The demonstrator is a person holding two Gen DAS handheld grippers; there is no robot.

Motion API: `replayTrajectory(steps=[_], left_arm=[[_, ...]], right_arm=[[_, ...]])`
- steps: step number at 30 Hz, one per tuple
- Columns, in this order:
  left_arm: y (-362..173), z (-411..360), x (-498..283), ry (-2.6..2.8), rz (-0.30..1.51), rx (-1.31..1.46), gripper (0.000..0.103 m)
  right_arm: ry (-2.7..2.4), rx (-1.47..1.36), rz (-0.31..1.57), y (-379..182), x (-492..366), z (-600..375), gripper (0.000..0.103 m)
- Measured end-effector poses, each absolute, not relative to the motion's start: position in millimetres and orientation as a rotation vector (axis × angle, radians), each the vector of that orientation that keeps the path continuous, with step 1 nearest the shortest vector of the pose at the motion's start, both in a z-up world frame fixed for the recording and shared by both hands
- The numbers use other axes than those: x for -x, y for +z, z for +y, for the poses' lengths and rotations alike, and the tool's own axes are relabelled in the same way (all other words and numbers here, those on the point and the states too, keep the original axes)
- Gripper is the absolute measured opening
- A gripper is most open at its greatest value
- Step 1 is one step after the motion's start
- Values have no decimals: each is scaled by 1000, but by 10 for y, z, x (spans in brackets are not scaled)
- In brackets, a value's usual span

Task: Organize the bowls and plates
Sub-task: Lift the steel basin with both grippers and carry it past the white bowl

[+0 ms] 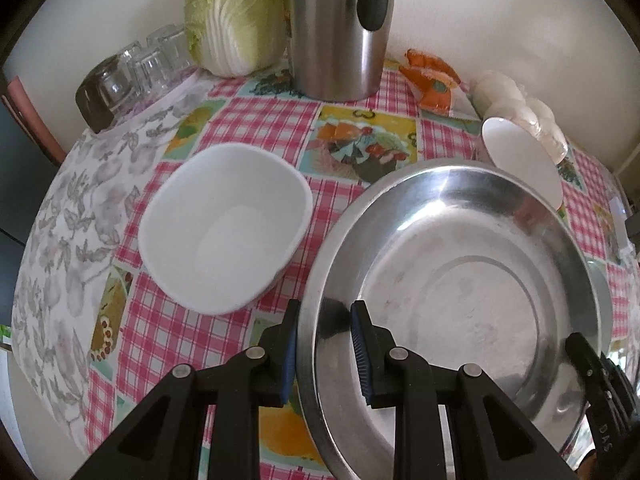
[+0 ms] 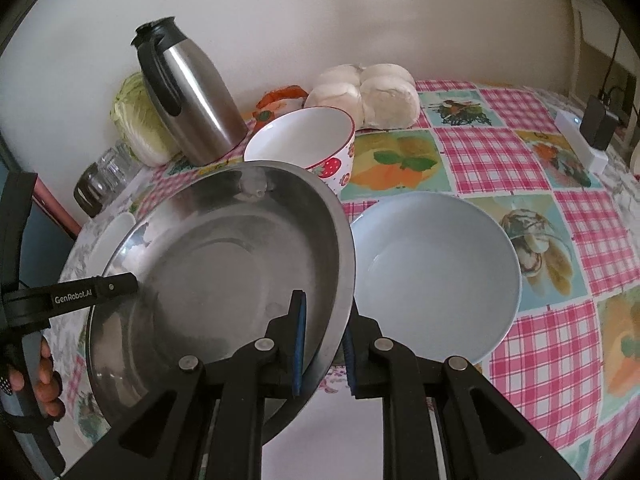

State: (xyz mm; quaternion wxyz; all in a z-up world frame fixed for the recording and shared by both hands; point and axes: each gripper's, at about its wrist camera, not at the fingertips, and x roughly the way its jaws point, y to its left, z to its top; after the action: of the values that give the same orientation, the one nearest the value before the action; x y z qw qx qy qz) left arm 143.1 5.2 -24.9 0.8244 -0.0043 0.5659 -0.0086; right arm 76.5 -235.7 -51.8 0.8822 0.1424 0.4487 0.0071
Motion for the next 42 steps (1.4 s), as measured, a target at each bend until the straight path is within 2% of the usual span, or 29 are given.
replayTrajectory(steps=[12,23,42], left_arm=[[-259,155,-1416,11,1197,20,27],[-246,248,-1424,20,1191,67,27],[-243,128,-1456,-18,1141,46,27]], right_arm=[[42,-218,936,-461,-751,-2182,19],[47,-230,1062,-597,-762,-2119,19],[9,-273,1024,-657,-804,-2251,19]])
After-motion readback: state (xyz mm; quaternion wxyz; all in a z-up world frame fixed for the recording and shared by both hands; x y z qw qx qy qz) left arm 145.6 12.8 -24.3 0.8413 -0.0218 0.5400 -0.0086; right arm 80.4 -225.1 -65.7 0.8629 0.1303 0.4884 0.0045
